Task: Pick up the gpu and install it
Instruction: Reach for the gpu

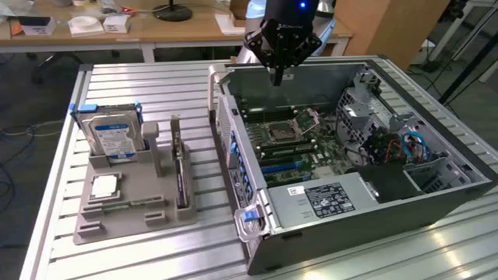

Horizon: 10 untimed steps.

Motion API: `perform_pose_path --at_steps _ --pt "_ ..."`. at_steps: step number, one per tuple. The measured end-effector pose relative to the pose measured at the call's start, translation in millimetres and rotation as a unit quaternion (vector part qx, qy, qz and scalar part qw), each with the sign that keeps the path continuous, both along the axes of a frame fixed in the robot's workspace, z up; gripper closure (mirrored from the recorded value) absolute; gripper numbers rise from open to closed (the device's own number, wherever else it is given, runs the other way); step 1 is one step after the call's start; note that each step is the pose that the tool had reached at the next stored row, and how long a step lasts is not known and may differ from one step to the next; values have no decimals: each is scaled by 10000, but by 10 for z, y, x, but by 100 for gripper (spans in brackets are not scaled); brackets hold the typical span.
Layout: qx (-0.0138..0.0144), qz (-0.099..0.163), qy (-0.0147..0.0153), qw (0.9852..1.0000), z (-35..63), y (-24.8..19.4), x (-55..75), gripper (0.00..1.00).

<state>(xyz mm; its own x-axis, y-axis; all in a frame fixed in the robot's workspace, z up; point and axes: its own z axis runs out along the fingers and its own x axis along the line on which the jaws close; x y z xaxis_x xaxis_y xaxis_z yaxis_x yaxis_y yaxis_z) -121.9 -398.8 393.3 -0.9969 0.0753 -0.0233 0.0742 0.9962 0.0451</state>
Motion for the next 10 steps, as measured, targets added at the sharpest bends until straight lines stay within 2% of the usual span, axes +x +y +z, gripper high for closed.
perform_pose_path --at_steps 10 --pt "0 0 0 10000 0 0 0 89"
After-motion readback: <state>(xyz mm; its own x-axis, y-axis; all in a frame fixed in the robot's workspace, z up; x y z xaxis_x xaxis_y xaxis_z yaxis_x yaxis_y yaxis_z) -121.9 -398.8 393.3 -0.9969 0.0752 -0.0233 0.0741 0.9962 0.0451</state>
